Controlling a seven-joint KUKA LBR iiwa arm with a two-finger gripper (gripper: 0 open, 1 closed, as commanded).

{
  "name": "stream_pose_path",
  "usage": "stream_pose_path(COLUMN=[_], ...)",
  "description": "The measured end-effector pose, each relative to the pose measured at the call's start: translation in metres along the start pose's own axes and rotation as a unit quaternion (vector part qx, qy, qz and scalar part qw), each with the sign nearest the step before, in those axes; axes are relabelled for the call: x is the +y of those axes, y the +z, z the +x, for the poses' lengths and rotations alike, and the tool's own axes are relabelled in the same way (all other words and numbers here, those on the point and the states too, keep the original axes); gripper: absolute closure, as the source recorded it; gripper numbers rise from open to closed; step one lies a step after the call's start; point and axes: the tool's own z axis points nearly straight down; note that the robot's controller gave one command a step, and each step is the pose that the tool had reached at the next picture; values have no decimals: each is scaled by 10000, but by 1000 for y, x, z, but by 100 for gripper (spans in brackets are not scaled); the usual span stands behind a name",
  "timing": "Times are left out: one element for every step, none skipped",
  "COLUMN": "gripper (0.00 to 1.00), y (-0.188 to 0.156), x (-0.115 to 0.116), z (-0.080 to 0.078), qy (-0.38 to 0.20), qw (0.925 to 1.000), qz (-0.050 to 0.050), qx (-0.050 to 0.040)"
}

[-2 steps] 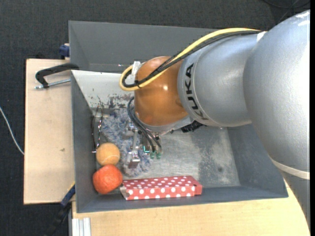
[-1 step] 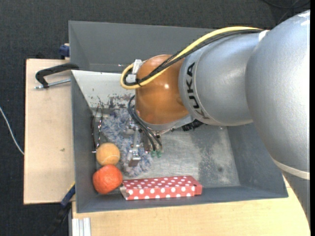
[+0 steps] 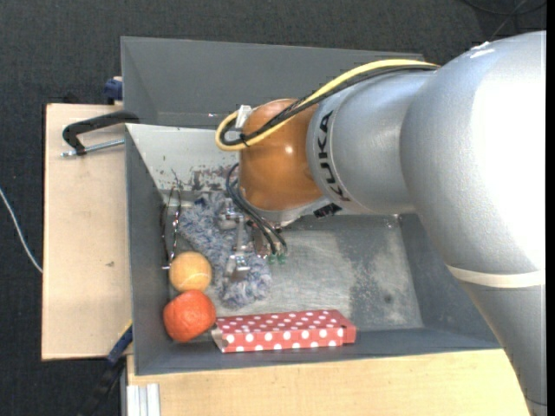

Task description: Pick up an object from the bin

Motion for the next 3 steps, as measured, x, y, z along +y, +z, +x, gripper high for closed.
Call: stream_pose_path(gripper=[0,0,0], y=[3,-5,-2], x=[0,3,2], z=[-7,-2,-8], qy=[-299,-6,-264], qw=[9996,10000,9996], qz=[-11,10,13], qx=[-6,10,19])
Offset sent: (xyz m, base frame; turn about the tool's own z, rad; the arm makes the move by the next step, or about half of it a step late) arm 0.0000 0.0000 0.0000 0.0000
